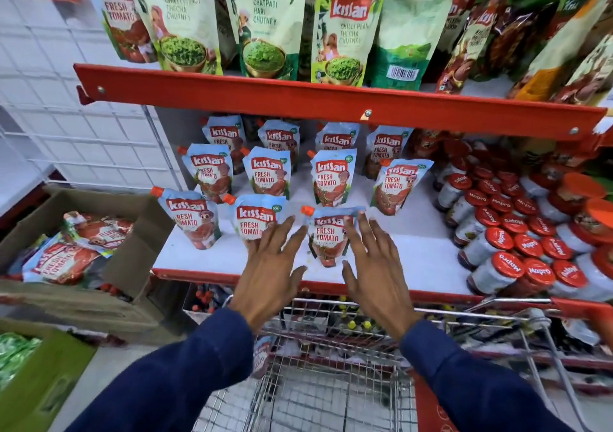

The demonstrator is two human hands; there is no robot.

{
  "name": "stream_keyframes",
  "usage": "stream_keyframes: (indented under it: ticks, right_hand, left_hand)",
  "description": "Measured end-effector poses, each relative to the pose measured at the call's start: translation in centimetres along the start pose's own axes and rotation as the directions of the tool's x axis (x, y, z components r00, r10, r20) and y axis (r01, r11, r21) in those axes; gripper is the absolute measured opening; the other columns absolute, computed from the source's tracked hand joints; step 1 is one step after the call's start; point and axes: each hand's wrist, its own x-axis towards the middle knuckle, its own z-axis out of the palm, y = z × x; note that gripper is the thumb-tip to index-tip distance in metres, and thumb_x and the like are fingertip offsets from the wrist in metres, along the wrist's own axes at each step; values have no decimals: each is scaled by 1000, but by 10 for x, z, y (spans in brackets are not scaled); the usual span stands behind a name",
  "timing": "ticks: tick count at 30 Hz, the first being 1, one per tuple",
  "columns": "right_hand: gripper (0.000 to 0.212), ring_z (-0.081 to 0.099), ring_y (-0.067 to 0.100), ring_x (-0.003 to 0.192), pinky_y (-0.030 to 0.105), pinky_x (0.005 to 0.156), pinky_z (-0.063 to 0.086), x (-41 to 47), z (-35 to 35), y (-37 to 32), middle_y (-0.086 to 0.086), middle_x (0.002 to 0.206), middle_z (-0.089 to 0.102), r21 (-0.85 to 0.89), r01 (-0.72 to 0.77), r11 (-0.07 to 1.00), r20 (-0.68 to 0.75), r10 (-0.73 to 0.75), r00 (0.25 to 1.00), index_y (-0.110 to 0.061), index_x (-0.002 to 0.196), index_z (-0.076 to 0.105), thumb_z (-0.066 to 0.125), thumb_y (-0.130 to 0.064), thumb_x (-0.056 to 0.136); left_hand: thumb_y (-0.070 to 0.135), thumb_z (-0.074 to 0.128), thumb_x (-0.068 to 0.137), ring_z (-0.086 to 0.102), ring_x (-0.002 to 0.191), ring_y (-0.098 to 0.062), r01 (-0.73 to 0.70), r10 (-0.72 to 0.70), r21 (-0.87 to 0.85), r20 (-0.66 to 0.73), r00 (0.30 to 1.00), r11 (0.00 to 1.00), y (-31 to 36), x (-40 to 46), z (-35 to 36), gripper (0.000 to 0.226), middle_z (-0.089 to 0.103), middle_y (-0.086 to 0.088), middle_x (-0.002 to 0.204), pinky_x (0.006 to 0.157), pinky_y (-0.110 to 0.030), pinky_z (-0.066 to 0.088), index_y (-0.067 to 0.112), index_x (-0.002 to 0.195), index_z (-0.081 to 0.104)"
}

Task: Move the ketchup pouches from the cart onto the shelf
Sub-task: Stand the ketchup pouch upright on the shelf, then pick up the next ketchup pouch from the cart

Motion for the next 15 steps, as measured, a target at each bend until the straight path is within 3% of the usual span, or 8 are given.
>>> stream_keyframes:
  ticks: [4,6,8,10,15]
  right_hand:
    - [87,-7,38,152,62,121,9,-40,35,-20,18,166,1,-79,45,996,136,-34,990,-15,157,6,57,-26,87]
    - [91,-12,38,151,64,120,7,-56,50,-30,17,166,-3,-76,78,994,191,-62,980,-15,158,5,58,-26,85]
    - [93,-13,38,151,64,119,7,-75,71,-39,18,166,-5,-87,130,988,261,-103,960,-14,158,5,61,-27,84]
    - [91,-12,37,152,61,119,3,-98,99,-48,16,165,-6,-60,181,982,340,-151,928,-13,157,5,61,-25,86]
    - [82,-4,31,153,56,122,10,-126,156,-71,9,166,-3,31,205,978,550,-188,814,-13,157,-2,48,-13,92]
  left_hand:
    - [37,62,94,-13,154,-36,48,-60,78,160,985,996,-25,-66,35,92,-15,-12,168,122,-60,4,29,159,-2]
    - [42,58,96,-22,152,-36,99,-118,94,215,970,991,-40,-95,56,95,-27,-12,164,123,-57,-4,32,157,-14]
    - [44,58,95,-19,152,-38,141,-158,81,276,948,987,-56,-122,75,96,-24,-13,164,124,-56,0,30,157,-13]
    - [43,58,93,-6,154,-40,181,-179,26,339,924,983,-72,-148,93,92,-8,-17,167,125,-57,10,24,158,-4]
    - [19,73,88,16,154,-35,370,-274,-97,507,817,924,-100,-180,131,96,13,-17,167,123,-43,27,10,159,8]
